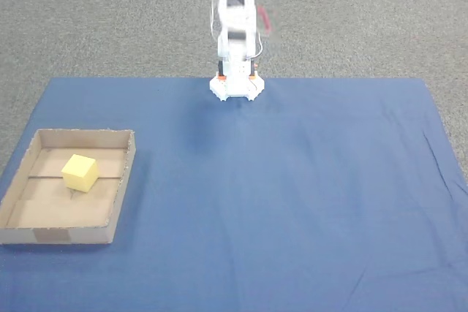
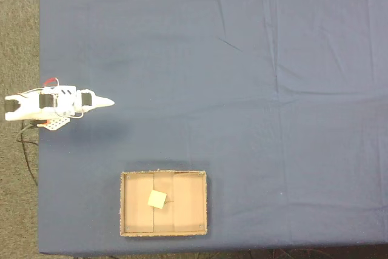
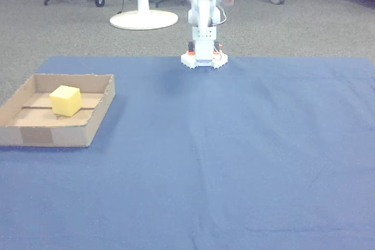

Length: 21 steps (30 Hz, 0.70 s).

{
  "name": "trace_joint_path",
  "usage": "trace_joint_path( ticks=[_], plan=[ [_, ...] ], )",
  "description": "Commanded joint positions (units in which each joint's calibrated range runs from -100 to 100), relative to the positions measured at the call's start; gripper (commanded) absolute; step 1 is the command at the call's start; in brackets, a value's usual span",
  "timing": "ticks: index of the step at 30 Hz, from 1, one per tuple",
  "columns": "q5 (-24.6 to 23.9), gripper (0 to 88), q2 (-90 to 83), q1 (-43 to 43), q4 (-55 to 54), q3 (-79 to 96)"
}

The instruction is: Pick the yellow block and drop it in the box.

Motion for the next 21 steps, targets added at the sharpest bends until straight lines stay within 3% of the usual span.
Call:
trace_joint_path(
  ticks=[1, 4, 9, 13, 21],
  plan=[
    [-2.64, 0.5, -7.19, -0.23, -0.88, 15.96],
    [-0.49, 1.3, -7.19, -0.07, -9.56, 27.18],
    [-0.44, 0.2, -7.19, -0.07, -9.23, 27.18],
    [-3.08, 0.2, -7.27, 1.03, -9.15, 27.18],
    [-1.95, 0.2, -7.27, 0.08, -9.23, 27.18]
  ],
)
